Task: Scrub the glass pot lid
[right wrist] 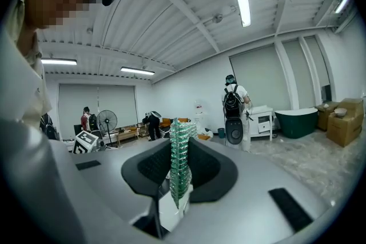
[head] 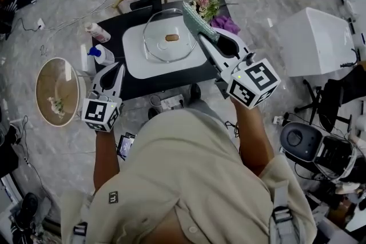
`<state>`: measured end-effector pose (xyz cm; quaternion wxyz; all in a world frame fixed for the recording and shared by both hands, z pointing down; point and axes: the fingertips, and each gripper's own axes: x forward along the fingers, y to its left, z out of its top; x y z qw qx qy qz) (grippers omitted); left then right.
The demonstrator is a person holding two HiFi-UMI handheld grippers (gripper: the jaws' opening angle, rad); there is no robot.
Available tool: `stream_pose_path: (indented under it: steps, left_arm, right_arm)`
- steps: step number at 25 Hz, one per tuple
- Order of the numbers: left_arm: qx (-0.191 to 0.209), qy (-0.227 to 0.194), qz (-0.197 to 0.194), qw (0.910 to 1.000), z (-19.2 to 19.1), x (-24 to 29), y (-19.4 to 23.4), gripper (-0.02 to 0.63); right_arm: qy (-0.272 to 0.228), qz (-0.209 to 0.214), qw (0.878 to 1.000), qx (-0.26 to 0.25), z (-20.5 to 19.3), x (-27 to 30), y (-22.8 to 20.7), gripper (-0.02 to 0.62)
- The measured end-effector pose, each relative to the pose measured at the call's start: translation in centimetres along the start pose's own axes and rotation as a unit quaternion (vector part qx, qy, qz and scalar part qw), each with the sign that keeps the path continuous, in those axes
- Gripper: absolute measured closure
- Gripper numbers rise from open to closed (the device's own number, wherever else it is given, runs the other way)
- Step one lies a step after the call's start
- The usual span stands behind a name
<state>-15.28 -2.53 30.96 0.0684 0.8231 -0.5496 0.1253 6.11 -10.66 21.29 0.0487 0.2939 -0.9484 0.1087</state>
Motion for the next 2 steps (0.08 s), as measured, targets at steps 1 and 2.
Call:
stream_pose_path:
  steps: [1, 2]
  left_arm:
    - [0.0, 0.0, -0.001, 1.0, -0.08, -0.08, -0.1, 0.591]
    - [0.0, 0.0, -0.001, 1.0, -0.17, -0.15, -0.2, 0.591]
  right_arm:
    - [0.001, 0.0, 1.0, 0.0, -0.09, -0.07, 0.09, 0.515]
    - [0.002, 0.0, 1.0, 0.0, -0.19, -0.14, 0.18, 0.515]
